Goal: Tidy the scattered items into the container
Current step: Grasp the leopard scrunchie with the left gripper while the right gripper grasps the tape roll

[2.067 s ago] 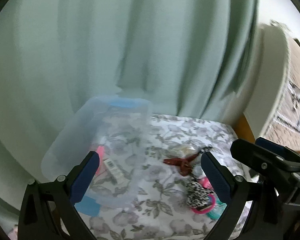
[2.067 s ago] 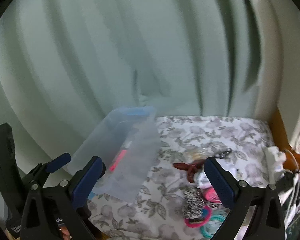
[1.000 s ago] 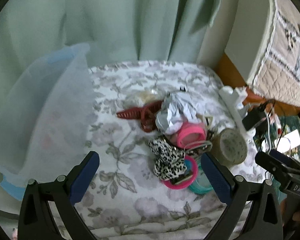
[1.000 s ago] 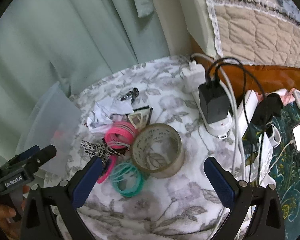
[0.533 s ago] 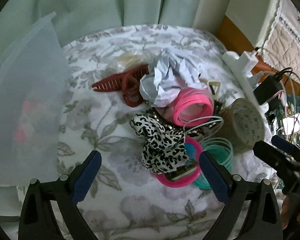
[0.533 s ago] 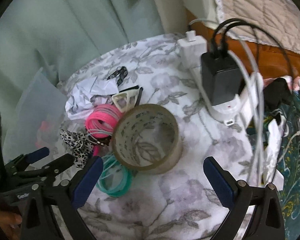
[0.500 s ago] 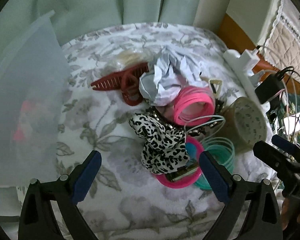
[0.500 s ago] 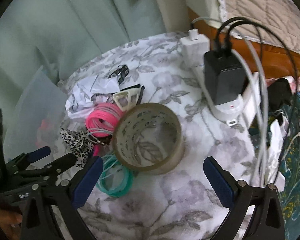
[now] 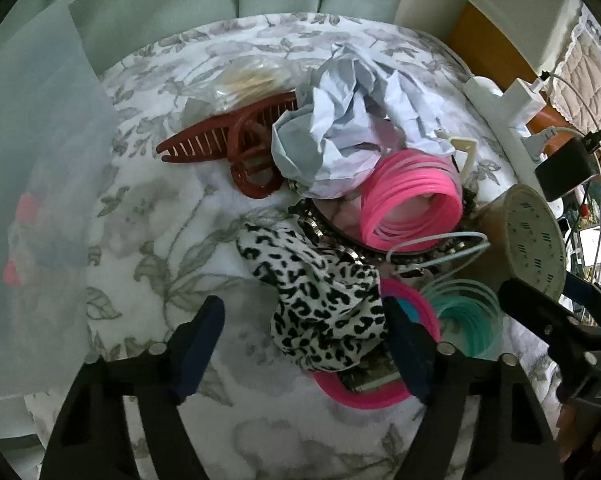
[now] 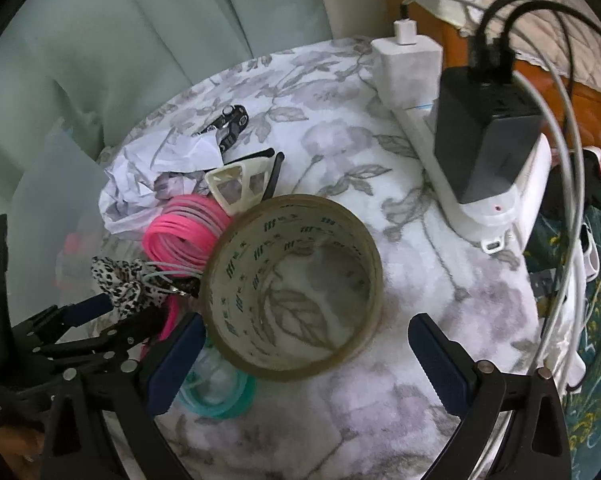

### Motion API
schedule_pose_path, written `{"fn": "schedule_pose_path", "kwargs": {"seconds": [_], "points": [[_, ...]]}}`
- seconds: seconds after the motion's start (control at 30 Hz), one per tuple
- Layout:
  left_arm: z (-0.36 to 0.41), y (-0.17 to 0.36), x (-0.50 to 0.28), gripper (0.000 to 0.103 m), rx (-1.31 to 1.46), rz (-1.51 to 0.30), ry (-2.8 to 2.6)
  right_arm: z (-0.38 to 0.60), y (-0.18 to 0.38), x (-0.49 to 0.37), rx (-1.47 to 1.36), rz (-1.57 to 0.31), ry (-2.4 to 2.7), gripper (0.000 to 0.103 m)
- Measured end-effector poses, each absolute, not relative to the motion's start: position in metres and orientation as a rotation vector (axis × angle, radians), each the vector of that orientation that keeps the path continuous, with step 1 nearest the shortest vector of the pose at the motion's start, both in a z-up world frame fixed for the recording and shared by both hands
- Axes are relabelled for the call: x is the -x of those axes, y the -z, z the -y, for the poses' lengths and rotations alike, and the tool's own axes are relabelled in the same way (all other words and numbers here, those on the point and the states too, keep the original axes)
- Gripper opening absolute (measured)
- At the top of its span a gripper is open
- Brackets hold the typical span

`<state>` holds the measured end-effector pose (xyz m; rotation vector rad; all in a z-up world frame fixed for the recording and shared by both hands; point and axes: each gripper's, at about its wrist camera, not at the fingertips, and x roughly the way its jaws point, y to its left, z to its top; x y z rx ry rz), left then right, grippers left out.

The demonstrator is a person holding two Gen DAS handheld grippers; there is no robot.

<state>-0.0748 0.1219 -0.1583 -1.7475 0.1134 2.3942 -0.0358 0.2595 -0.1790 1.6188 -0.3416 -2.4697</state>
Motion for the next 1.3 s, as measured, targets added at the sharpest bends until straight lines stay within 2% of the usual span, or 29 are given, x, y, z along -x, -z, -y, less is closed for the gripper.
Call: {"fn": "schedule_pose_path", "kwargs": {"seconds": [0.13, 0.27, 0.33, 0.37, 0.43, 0.63, 1.3], "points": [[-0.119, 0.161, 0.079, 0.064, 1.755, -0.093, -2.385, -0.260, 0.187, 0.044, -1.630, 0.397, 2.453, 0.103], [-0.116, 0.167, 0.082, 0.061, 1.775, -0.065, -2.384, -0.262, 0.191, 0.047, -1.648, 0.443, 2.438, 0.103], [-0.115, 0.167, 0.082, 0.049, 1.775, -0.046, -2.373, -0.261, 0.189, 0.046, -1.641, 0.444, 2.441, 0.100], [-0.115, 0.167, 0.083, 0.047, 1.776, -0.036, -2.367, -0.261, 0.189, 0.046, -1.638, 0.445, 2.443, 0.097], [-0.116, 0.167, 0.082, 0.038, 1.771, -0.034, -2.360, -0.260, 0.187, 0.045, -1.631, 0.445, 2.445, 0.096], [-0.114, 0.162, 0.078, 0.027, 1.760, -0.026, -2.360, -0.263, 0.181, 0.041, -1.614, 0.464, 2.463, 0.095], [-0.089, 0.116, 0.059, 0.023, 1.613, 0.015, -2.452, -0.260, 0.141, 0.017, -1.504, 0.439, 2.526, 0.091]]}}
